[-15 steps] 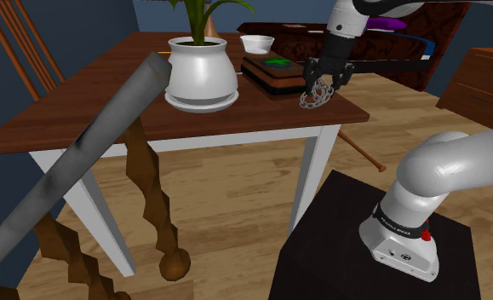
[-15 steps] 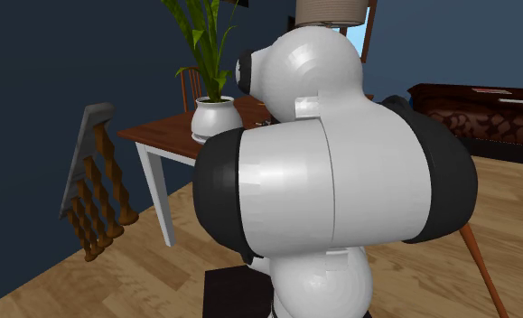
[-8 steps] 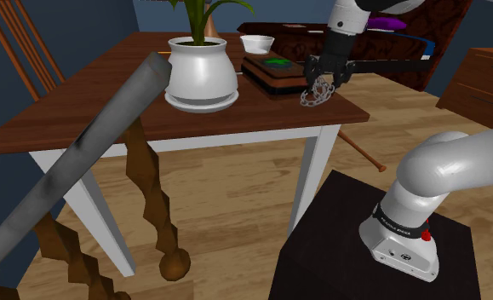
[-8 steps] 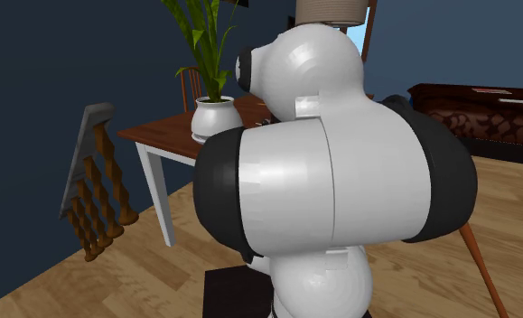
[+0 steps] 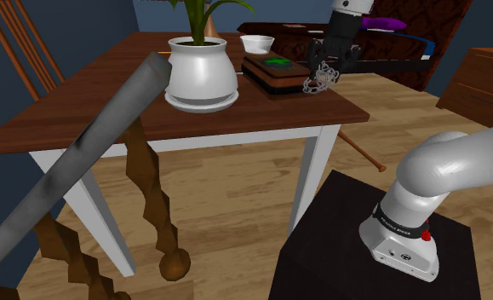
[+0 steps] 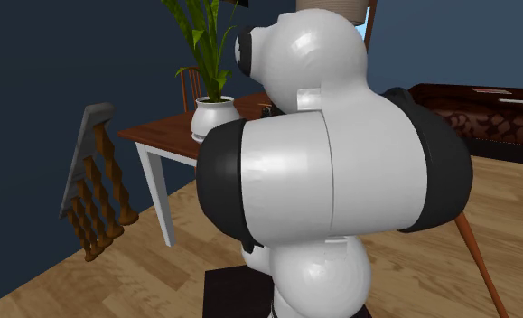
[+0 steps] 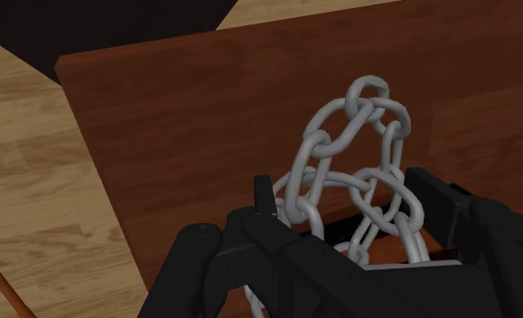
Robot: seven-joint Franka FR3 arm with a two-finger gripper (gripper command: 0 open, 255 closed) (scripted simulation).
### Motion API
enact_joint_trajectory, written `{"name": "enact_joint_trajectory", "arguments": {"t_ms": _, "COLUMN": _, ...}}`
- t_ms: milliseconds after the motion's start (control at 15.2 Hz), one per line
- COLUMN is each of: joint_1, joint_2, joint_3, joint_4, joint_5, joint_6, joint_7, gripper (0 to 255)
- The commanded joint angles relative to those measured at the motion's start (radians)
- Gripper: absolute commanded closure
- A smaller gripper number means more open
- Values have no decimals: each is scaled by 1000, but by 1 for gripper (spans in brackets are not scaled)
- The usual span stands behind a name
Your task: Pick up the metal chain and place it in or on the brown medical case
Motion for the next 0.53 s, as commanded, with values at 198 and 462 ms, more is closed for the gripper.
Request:
{"name": "enact_joint_trajectory", "arguments": {"t_ms": 198, "joint_1": -2, "joint_2": 25, "joint_3": -3, "joint_4": 83, "joint_5": -4, "joint_6": -58, "joint_7": 6, "gripper": 255}}
{"name": "enact_joint_trajectory", "arguments": {"t_ms": 462, "joint_1": -3, "joint_2": 46, "joint_3": -6, "joint_4": 152, "joint_5": -8, "joint_6": -106, "joint_7": 10, "gripper": 255}}
